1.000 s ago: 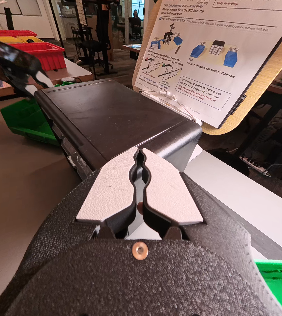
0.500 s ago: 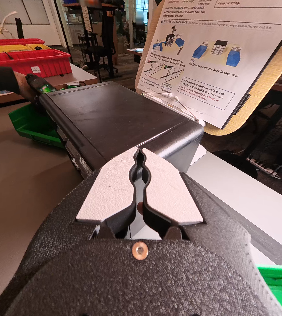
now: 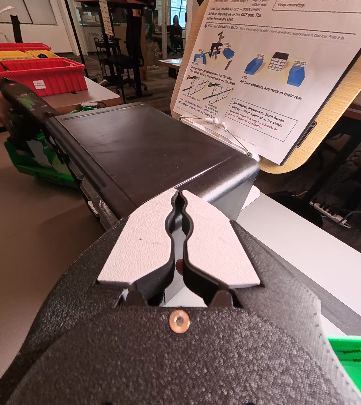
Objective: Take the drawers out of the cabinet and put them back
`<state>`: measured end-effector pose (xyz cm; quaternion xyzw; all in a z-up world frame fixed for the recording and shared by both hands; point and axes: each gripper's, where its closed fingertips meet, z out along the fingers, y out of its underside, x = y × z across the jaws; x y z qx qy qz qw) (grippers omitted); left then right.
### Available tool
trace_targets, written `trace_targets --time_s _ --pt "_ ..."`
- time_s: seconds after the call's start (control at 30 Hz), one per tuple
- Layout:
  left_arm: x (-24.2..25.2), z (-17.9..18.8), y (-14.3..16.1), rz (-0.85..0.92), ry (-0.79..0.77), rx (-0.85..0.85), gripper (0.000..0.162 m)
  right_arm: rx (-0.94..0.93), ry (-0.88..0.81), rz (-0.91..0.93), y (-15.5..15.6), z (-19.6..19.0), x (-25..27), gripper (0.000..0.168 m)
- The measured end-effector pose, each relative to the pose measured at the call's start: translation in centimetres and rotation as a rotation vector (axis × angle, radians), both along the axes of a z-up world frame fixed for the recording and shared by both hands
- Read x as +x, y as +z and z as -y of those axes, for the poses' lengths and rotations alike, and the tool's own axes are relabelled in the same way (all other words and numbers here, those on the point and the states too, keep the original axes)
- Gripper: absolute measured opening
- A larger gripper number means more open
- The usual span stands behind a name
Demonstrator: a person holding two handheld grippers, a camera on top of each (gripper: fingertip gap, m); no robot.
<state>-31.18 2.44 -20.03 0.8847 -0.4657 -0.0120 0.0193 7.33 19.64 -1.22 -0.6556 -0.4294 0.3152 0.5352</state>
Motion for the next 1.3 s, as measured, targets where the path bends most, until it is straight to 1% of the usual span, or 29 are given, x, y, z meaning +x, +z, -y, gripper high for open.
trace_targets --time_s 0.03,0.17,0.37,0.53,0.7,0.87,0.97,1.03,1.1,1.23,1.3 --pt "-0.2 0.1 0.2 -0.007 -0.015 0.005 0.032 0.000 0.000 0.000 0.0 0.0 0.0 0.000" --pt "-1.5 0.1 0.5 -0.065 -0.062 0.044 0.036 -0.001 0.001 -0.002 0.0 0.0 0.0 0.000" --pt "-2.6 0.4 -1.1 -0.150 -0.118 0.056 0.036 -0.002 0.000 -0.003 0.0 0.0 0.0 0.000" --pt "-2.8 0.6 -1.3 -0.151 -0.122 0.067 0.030 0.001 0.000 0.000 0.0 0.0 0.0 0.000" --pt "-3.5 0.8 -0.8 -0.178 -0.144 0.077 0.030 -0.003 0.004 -0.007 0.0 0.0 0.0 0.000" --pt "-3.4 0.8 -1.2 -0.191 -0.171 0.089 0.022 -0.002 0.003 -0.006 0.0 0.0 0.0 0.000" --pt "-3.0 0.5 -1.1 -0.179 -0.169 0.112 0.020 0.001 0.002 -0.003 0.0 0.0 0.0 0.000" --pt "-2.1 0.1 -0.4 -0.146 -0.141 0.148 0.018 0.002 0.001 -0.001 0.0 0.0 0.0 0.000" --pt "-1.1 0.1 1.0 -0.109 -0.100 0.172 0.017 0.003 0.001 -0.001 0.0 0.0 0.0 0.000" --pt "1.4 0.8 5.1 -0.034 -0.089 0.233 0.017 0.003 0.001 0.000 0.0 0.0 0.0 0.000" --pt "3.4 1.7 7.5 0.021 -0.099 0.248 0.017 0.003 0.000 0.000 0.0 0.0 0.0 0.000"
